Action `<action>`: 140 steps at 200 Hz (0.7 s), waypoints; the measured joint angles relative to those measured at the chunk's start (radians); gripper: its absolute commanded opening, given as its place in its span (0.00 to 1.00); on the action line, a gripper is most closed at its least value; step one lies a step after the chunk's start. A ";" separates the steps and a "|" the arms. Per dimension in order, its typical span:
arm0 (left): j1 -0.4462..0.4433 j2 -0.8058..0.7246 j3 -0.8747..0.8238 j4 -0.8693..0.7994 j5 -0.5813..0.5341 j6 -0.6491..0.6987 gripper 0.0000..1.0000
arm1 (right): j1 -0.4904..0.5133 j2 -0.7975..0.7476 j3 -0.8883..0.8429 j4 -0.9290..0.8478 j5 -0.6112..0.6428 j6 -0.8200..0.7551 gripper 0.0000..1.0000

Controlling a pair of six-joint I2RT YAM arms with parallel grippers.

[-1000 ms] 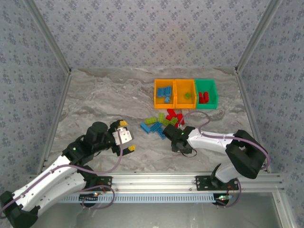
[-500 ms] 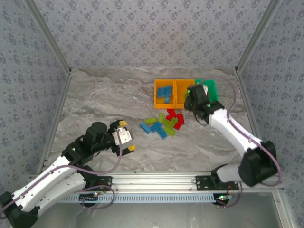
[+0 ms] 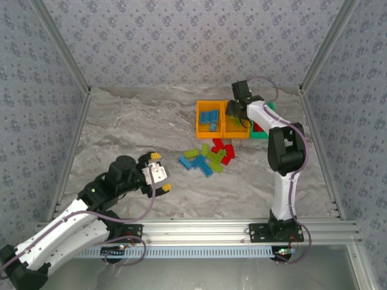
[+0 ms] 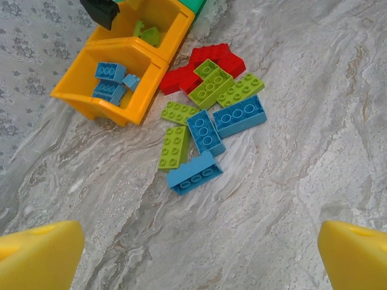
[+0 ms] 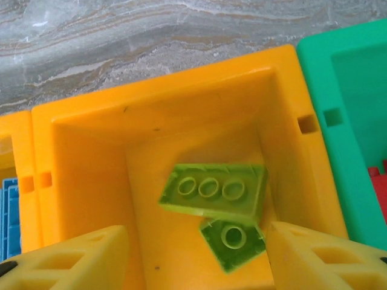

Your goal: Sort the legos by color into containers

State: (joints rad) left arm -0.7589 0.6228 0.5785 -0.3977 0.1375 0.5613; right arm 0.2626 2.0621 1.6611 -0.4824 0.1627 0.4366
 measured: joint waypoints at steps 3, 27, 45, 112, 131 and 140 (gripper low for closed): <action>0.000 0.000 0.000 0.000 0.000 0.000 0.99 | 0.002 -0.008 -0.003 -0.003 0.001 0.000 0.64; 0.000 0.000 -0.009 0.000 -0.003 0.007 0.99 | 0.016 -0.157 -0.133 -0.003 0.002 0.008 0.66; 0.000 0.000 -0.013 -0.004 -0.007 0.009 0.99 | 0.050 -0.373 -0.319 0.014 0.010 0.018 0.65; 0.000 0.029 -0.013 -0.003 -0.013 0.025 0.99 | 0.350 -0.755 -0.769 0.016 -0.055 0.100 0.59; 0.000 0.034 -0.013 -0.003 -0.014 0.026 0.99 | 0.406 -0.689 -0.794 -0.001 -0.078 0.098 0.56; 0.000 0.032 -0.013 -0.003 -0.014 0.026 0.99 | 0.415 -0.657 -0.798 -0.007 -0.085 0.090 0.54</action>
State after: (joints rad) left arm -0.7589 0.6552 0.5655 -0.4007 0.1238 0.5869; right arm 0.6777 1.4048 0.8635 -0.4892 0.0772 0.5270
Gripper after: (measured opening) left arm 0.993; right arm 0.558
